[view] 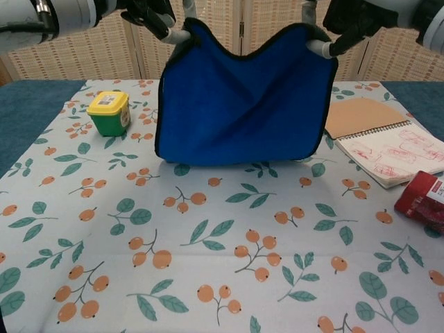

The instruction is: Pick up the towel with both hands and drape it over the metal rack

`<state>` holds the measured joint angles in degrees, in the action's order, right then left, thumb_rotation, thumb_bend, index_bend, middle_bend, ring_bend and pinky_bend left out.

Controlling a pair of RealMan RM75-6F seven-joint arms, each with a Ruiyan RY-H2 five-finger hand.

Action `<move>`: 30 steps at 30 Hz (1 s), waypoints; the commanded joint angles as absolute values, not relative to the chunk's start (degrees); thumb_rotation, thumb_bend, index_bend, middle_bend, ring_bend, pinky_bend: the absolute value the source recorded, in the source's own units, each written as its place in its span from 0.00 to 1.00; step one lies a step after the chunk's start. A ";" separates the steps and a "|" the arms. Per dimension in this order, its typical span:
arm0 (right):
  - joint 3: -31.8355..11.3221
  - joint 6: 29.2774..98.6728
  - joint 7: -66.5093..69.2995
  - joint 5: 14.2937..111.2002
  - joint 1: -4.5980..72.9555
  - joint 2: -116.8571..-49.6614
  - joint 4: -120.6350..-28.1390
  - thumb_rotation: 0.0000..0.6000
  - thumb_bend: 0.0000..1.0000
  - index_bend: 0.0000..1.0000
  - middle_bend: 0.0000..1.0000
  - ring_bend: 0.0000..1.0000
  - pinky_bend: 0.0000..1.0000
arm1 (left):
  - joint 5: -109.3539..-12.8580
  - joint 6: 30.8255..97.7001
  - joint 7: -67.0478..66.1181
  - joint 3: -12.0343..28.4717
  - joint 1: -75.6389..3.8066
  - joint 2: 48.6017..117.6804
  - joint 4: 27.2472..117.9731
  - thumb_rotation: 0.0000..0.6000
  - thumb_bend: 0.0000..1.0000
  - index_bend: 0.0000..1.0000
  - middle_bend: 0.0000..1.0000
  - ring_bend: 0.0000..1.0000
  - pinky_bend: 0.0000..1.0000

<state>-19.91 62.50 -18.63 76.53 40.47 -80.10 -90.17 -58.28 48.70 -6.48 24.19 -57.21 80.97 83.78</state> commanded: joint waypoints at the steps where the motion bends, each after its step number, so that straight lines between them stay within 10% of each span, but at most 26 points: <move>1: -20.80 61.58 -19.36 75.20 42.03 -80.89 -88.64 1.00 0.43 0.64 0.95 0.92 1.00 | -54.50 47.96 -7.79 25.47 -59.04 81.94 81.18 1.00 0.37 0.53 1.00 0.92 1.00; 30: -24.70 54.92 -22.56 62.43 55.14 -89.28 -70.09 1.00 0.43 0.64 0.95 0.92 1.00 | -41.27 43.93 -13.45 26.30 -68.16 88.34 60.41 1.00 0.37 0.54 1.00 0.92 1.00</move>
